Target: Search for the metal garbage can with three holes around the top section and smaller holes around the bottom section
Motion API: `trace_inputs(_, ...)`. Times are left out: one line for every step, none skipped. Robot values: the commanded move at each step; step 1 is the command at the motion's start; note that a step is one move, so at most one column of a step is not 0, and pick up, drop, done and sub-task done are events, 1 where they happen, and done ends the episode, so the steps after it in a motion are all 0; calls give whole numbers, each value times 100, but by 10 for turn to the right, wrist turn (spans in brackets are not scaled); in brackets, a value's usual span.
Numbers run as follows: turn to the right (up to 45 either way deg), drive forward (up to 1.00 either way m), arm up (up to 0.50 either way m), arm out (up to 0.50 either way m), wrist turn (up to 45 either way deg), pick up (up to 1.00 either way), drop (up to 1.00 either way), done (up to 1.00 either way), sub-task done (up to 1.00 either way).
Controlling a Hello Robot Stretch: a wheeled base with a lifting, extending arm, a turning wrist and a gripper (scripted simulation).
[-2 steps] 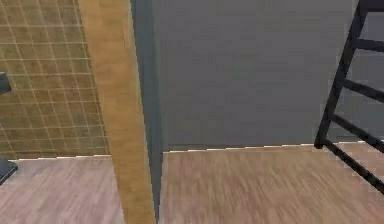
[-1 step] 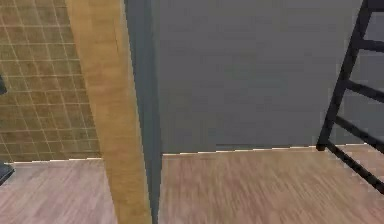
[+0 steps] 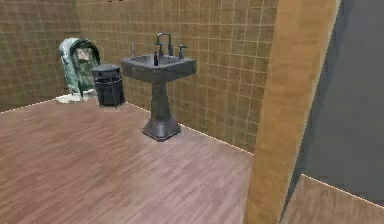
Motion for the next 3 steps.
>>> trace_inputs(-270, 0, 0, 0, 0, 0, 0, 0, 0)
trace_inputs(0, 100, 0, 0, 0, 0, 0, 0, 0)
trace_inputs(0, 100, 0, 0, 0, 0, 0, 0, 0)
